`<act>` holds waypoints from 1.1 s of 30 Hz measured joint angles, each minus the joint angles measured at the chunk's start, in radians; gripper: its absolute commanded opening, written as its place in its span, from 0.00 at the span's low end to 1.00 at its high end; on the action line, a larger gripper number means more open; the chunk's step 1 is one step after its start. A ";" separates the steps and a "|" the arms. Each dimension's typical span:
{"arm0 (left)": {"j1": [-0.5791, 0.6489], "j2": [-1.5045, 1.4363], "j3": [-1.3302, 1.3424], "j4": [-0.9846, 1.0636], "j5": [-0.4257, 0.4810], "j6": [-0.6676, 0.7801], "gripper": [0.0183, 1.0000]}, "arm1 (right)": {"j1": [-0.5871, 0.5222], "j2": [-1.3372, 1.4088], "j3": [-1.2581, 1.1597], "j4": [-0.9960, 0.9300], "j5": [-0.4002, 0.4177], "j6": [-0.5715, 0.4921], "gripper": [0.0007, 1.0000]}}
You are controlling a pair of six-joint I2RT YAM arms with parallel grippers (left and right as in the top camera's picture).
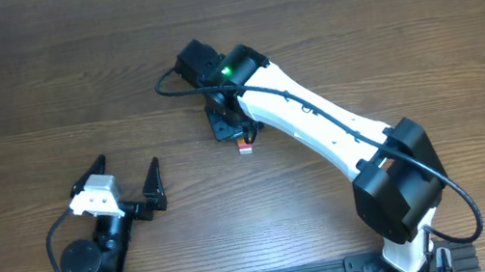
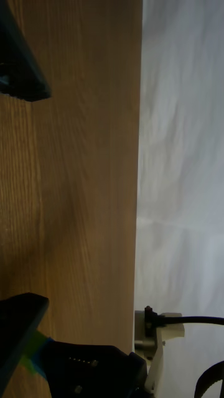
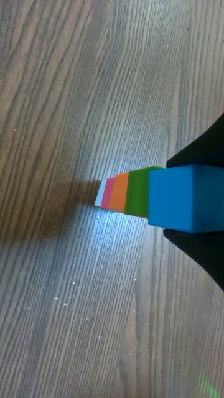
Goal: Stack Cubes
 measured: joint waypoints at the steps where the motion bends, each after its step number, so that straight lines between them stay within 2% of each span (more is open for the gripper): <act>1: 0.000 0.000 0.000 0.000 0.000 0.000 1.00 | 0.000 0.000 0.000 0.000 0.000 0.000 0.17; 9: 0.000 0.000 0.000 0.000 0.000 0.000 1.00 | 0.000 0.002 0.000 -0.002 -0.004 0.001 0.33; 18: 0.000 0.000 0.000 0.000 0.000 0.000 1.00 | 0.000 0.003 0.000 -0.004 -0.004 -0.001 0.37; 22: 0.000 0.000 0.000 0.000 0.000 0.000 1.00 | 0.000 0.003 0.000 -0.004 -0.004 0.000 0.42; 25: 0.000 0.000 0.000 0.000 0.000 0.000 1.00 | 0.000 0.003 0.000 -0.004 -0.005 -0.002 0.53; 27: 0.000 0.000 0.000 0.000 0.000 0.000 1.00 | 0.000 0.003 0.000 -0.004 -0.005 0.002 0.66; 29: 0.000 0.000 0.000 0.000 0.000 0.000 1.00 | 0.000 0.004 0.000 -0.004 -0.006 0.002 0.96; 30: 0.000 0.000 0.000 0.000 0.000 0.000 1.00 | 0.000 0.004 0.000 -0.004 -0.006 0.000 0.99; 33: 0.000 0.000 0.000 0.000 0.000 0.000 1.00 | 0.000 0.003 0.000 -0.004 -0.005 -0.007 0.99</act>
